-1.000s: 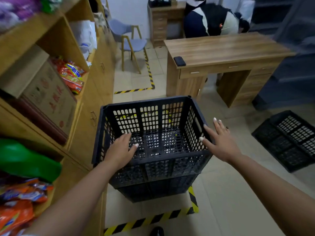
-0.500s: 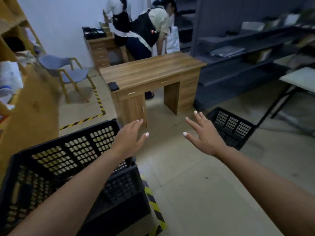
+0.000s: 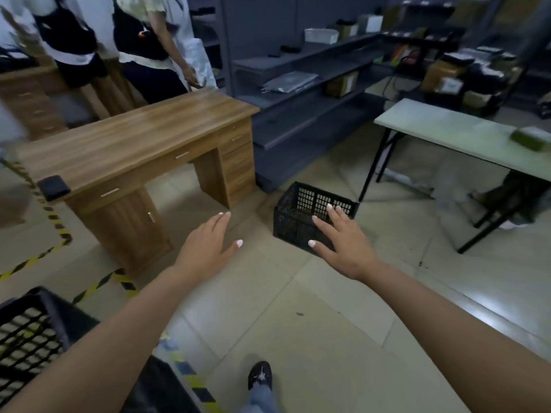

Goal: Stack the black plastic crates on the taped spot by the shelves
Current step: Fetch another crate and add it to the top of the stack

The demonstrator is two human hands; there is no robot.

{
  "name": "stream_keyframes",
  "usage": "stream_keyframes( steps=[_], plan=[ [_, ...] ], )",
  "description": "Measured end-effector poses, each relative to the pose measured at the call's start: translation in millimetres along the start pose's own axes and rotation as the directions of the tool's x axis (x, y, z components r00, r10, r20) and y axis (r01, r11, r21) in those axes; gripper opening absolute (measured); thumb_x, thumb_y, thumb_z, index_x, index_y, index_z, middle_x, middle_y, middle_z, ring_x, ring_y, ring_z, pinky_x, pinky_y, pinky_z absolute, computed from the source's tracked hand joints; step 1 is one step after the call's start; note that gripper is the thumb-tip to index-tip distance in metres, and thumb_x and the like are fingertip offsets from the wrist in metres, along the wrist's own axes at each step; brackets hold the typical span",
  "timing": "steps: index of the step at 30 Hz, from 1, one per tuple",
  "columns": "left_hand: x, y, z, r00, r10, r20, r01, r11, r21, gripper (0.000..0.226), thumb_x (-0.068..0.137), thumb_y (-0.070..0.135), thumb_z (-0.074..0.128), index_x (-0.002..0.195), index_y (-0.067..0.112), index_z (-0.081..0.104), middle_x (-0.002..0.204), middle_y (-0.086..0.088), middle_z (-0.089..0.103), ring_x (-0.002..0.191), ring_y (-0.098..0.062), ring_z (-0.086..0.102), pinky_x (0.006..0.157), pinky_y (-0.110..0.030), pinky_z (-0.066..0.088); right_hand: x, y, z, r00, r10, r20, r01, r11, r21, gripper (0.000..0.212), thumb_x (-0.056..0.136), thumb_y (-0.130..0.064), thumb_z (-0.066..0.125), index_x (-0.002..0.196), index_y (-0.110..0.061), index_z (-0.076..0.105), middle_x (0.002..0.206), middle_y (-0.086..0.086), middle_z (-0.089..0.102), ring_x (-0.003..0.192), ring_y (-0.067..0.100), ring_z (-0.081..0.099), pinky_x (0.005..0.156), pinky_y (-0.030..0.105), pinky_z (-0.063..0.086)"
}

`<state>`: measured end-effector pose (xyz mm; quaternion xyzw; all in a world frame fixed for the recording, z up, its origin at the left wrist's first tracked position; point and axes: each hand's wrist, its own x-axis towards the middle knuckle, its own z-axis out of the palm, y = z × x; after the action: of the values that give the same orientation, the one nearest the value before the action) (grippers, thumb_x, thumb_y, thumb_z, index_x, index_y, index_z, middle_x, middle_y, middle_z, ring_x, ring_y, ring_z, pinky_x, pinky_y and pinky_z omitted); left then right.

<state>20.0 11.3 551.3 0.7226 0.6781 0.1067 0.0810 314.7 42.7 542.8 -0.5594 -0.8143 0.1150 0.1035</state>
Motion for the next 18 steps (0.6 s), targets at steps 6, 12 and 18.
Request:
stream_keyframes(
  steps=[6,12,18],
  plan=[
    [127.4,-19.0,26.4,0.996,0.028,0.079,-0.029,1.0,0.009,0.071,0.095,0.053,0.039,0.151,0.017,0.017,0.157,-0.005,0.022,0.142,-0.023,0.025,0.113,-0.036,0.025,91.1,56.2,13.6,0.991,0.126,0.048,-0.124,0.991,-0.049,0.07,0.09,-0.065,0.027,0.15,-0.03,0.019,0.161,0.004,-0.003,0.146,0.018,-0.011,0.117,0.037,-0.002],
    [247.4,-26.4,31.4,0.986,0.116,0.122,-0.116,0.993,-0.009,0.069,0.094,0.05,0.043,0.15,0.017,0.02,0.156,-0.005,0.025,0.141,-0.023,0.027,0.112,-0.037,0.026,174.6,91.2,14.5,0.977,0.185,0.101,-0.18,0.982,-0.062,0.064,0.095,-0.057,0.029,0.151,-0.029,0.016,0.16,0.003,-0.005,0.146,0.017,-0.012,0.117,0.036,-0.002],
    [357.0,-21.6,43.7,0.972,0.169,0.165,-0.167,0.986,-0.025,0.069,0.095,0.049,0.043,0.15,0.016,0.02,0.156,-0.005,0.026,0.142,-0.024,0.026,0.114,-0.04,0.026,249.5,138.9,16.3,0.965,0.236,0.113,-0.227,0.97,-0.089,0.063,0.095,-0.057,0.028,0.151,-0.03,0.014,0.16,0.002,-0.006,0.146,0.016,-0.013,0.115,0.035,-0.004]
  ],
)
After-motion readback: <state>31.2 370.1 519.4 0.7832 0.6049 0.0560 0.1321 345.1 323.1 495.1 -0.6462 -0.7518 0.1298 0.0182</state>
